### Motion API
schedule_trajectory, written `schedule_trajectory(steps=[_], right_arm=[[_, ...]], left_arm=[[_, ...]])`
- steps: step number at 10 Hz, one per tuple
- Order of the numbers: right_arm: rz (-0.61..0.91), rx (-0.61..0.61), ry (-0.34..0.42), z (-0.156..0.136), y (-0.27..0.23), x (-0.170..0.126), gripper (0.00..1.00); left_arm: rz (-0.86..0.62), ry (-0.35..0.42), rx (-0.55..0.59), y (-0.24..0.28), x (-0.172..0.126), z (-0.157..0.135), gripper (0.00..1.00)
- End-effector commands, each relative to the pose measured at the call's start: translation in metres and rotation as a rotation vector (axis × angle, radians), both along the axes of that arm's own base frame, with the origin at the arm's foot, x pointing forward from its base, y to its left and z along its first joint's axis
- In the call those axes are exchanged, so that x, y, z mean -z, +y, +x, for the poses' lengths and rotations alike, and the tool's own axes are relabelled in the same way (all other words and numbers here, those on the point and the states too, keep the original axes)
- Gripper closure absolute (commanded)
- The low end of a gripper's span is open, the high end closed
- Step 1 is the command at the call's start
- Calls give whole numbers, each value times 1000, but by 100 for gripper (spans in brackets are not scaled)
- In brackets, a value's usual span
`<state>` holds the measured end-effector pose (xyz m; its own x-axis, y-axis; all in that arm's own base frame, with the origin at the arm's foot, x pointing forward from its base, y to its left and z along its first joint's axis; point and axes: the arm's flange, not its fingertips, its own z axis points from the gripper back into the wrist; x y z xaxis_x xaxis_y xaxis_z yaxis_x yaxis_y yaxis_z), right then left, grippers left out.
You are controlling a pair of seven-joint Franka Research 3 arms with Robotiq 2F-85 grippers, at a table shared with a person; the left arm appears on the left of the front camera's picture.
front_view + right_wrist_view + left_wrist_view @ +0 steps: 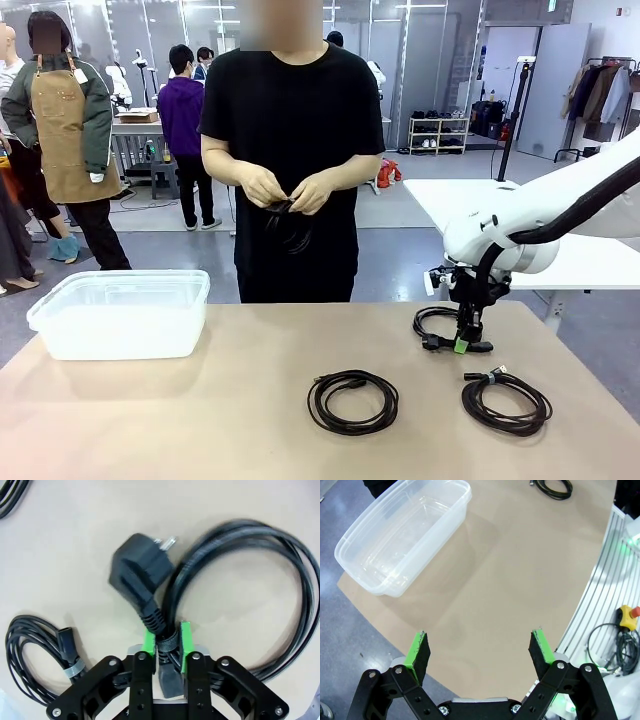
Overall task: Organize and store the cables.
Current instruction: Place the Power Cable into the Organizing box.
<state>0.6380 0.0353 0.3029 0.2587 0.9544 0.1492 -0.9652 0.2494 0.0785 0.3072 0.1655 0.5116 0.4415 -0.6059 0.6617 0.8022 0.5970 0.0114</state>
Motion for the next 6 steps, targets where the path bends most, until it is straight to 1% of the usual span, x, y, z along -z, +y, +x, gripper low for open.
schedule_trajectory(steps=[1, 3, 6], right_arm=[[-23, 41, 19, 1, 4, -15, 100], [-32, 51, 9, -5, 16, -43, 100], [-121, 30, 0, -17, 53, -96, 100]], left_arm=[[-1, -7, 13, 2, -1, 0, 0], [-1, -7, 13, 2, -1, 0, 0], [-1, -7, 13, 2, -1, 0, 0]])
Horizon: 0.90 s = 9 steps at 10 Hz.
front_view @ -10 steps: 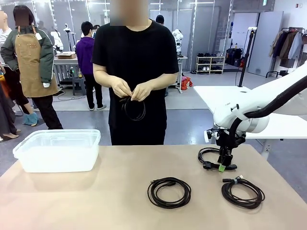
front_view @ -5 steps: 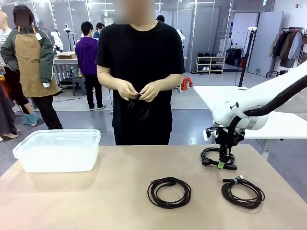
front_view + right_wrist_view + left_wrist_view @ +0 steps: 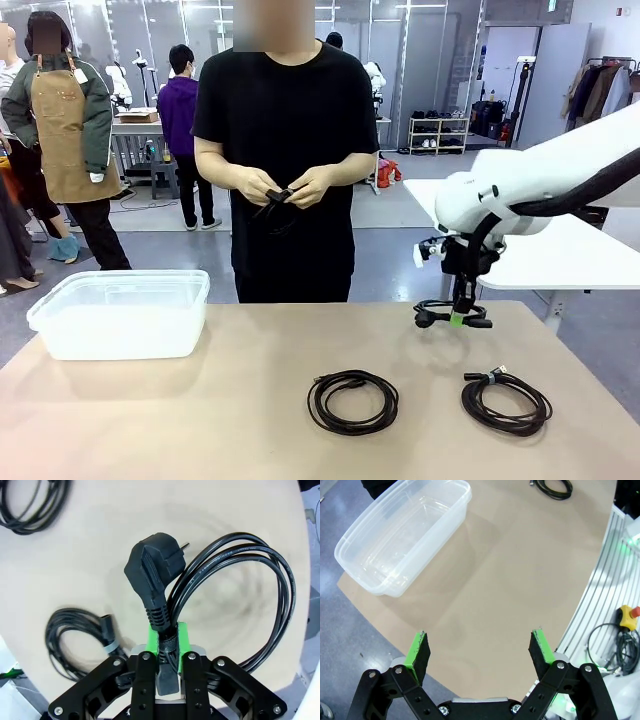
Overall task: Organize and store the cables.
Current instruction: Place the Power Cable into the Organizing box.
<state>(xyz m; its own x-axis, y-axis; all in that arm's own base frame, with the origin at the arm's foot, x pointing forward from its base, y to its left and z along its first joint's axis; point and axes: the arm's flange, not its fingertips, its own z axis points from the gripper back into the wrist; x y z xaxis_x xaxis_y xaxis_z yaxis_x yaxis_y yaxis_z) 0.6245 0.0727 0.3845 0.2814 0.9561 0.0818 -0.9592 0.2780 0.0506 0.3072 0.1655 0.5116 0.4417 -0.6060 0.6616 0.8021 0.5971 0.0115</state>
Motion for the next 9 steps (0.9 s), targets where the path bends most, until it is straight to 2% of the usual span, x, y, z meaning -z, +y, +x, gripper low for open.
schedule_trajectory(steps=[1, 3, 5, 8, 9], right_arm=[[-61, -8, 8, -7, 31, -22, 100], [-35, -39, -17, -12, 62, -37, 100], [-37, -62, -45, -22, 116, -50, 100], [-18, -141, -63, -45, 193, -54, 100], [-6, -165, -84, -56, 220, -47, 100]], left_arm=[[-2, -7, 13, 2, -1, 0, 0], [-2, -7, 13, 2, -1, 0, 0], [-2, -7, 13, 2, -1, 0, 0], [-2, -7, 13, 2, -1, 0, 0], [-2, -7, 13, 2, -1, 0, 0]])
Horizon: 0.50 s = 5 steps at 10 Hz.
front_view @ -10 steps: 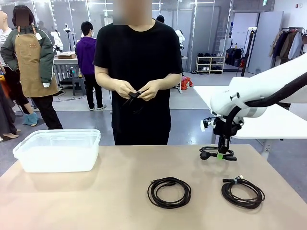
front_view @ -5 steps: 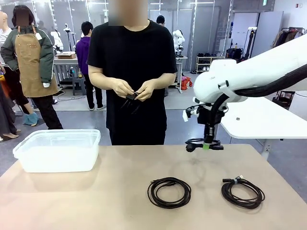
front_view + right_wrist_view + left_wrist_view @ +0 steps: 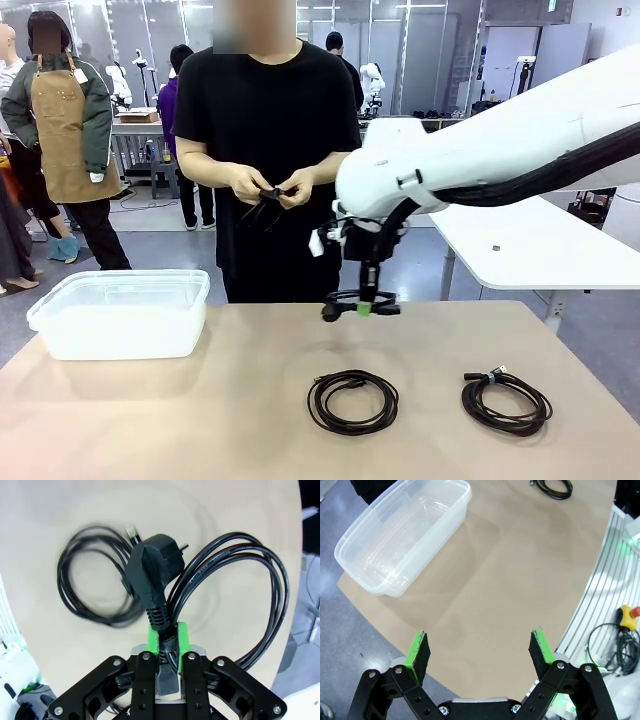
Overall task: Organize and store the cables.
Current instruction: Place the Power Cable into the Organizing box.
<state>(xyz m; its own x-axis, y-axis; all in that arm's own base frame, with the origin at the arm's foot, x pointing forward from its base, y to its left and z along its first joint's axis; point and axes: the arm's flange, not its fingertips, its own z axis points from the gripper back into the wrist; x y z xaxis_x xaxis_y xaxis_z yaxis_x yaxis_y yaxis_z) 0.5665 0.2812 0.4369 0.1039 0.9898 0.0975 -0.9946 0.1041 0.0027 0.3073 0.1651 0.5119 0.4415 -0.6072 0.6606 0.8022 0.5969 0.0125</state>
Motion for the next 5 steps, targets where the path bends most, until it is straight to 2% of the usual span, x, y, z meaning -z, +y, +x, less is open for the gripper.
schedule_trajectory(steps=[1, 2, 3, 5], right_arm=[[-13, -9, -45, -10, 32, 17, 100], [-8, -20, -32, -20, 49, 28, 100], [3, -72, -49, -27, 63, 37, 100], [18, -90, -18, -31, 88, 59, 100]], left_arm=[[-3, -7, 13, 2, -1, 0, 0], [-3, -7, 13, 2, -1, 0, 0], [-3, -7, 13, 2, -1, 0, 0], [-3, -7, 13, 2, -1, 0, 0]])
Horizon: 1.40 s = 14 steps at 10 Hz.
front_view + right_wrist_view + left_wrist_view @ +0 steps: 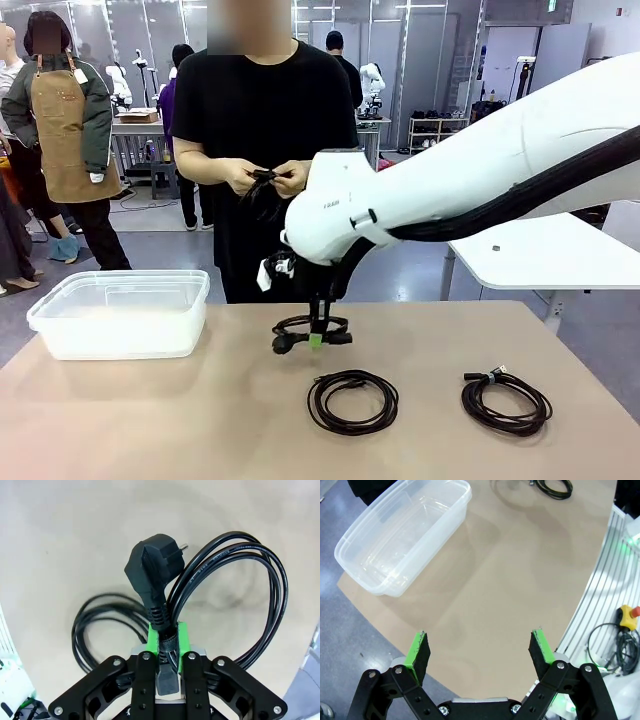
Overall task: Organize and store the cables.
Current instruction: Place the Power Cable into the Organizing box.
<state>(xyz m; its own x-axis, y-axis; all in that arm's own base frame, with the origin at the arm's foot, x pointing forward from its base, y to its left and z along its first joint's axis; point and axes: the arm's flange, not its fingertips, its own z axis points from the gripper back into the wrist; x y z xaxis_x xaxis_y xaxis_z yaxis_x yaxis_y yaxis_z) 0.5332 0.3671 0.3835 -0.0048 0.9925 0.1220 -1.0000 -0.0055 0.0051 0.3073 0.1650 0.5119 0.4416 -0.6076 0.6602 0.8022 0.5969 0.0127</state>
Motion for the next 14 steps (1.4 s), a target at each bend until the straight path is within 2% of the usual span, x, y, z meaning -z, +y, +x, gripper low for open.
schedule_trajectory(steps=[1, 5, 9, 10, 11, 13, 14], right_arm=[[-12, 2, 7, 0, 15, 16, 100], [-20, -39, 127, -3, 51, 52, 100], [21, -30, 179, -2, 60, 55, 100], [39, -12, 176, -1, 61, 54, 71], [50, 7, 171, -1, 61, 53, 52], [53, 20, 158, 1, 57, 54, 4], [60, 27, 154, 1, 53, 51, 0]], left_arm=[[-4, -8, 13, 2, -1, 0, 0], [-4, -8, 13, 2, -1, 0, 0], [-4, -8, 13, 2, -1, 0, 0], [-4, -8, 13, 2, -1, 0, 0], [-4, -8, 13, 2, -1, 0, 0], [-4, -8, 13, 2, -1, 0, 0], [-4, -8, 13, 2, -1, 0, 0]])
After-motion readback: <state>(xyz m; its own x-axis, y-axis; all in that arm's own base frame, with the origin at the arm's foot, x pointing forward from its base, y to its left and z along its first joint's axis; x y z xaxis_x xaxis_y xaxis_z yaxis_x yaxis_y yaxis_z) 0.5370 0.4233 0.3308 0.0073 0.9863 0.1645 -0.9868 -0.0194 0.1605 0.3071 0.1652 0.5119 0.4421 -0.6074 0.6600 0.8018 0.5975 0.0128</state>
